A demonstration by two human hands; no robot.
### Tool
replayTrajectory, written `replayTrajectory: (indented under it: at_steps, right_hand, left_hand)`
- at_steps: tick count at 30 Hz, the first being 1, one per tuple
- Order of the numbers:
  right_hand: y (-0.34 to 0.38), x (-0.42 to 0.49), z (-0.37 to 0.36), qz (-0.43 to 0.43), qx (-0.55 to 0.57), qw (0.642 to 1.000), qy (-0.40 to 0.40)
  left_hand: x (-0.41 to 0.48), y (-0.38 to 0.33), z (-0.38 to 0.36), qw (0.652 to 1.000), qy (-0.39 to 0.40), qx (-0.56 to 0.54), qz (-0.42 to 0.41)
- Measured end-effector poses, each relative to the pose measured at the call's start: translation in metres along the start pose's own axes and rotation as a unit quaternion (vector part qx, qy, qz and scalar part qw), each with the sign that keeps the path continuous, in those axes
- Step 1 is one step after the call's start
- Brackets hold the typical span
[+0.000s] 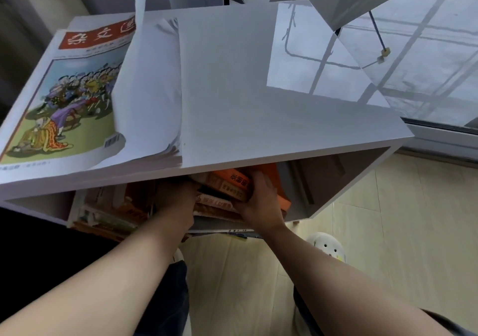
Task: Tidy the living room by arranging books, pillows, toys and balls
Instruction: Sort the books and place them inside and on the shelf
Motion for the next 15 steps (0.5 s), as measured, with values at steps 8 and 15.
replayTrajectory:
  at_steps: [8, 15]
  right_hand:
    - [-0.052, 0.000, 0.010, -0.070, -0.083, 0.994, -0.019]
    - [-0.053, -0.011, 0.007, -0.070, -0.150, 0.986, 0.003]
  left_hand:
    - [-0.004, 0.006, -0.008, 0.994, 0.086, 0.040, 0.046]
    - [-0.009, -0.004, -0.009, 0.984, 0.118, 0.130, 0.031]
Point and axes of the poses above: each hand's wrist, its own x-axis towards the middle knuckle, its own z-axis out of the back of the hand, y = z × x, the point moved 8 cm from there along x, towards the middle knuckle, and after that the axes turned 6 degrees about y, right-handed, at the moved point
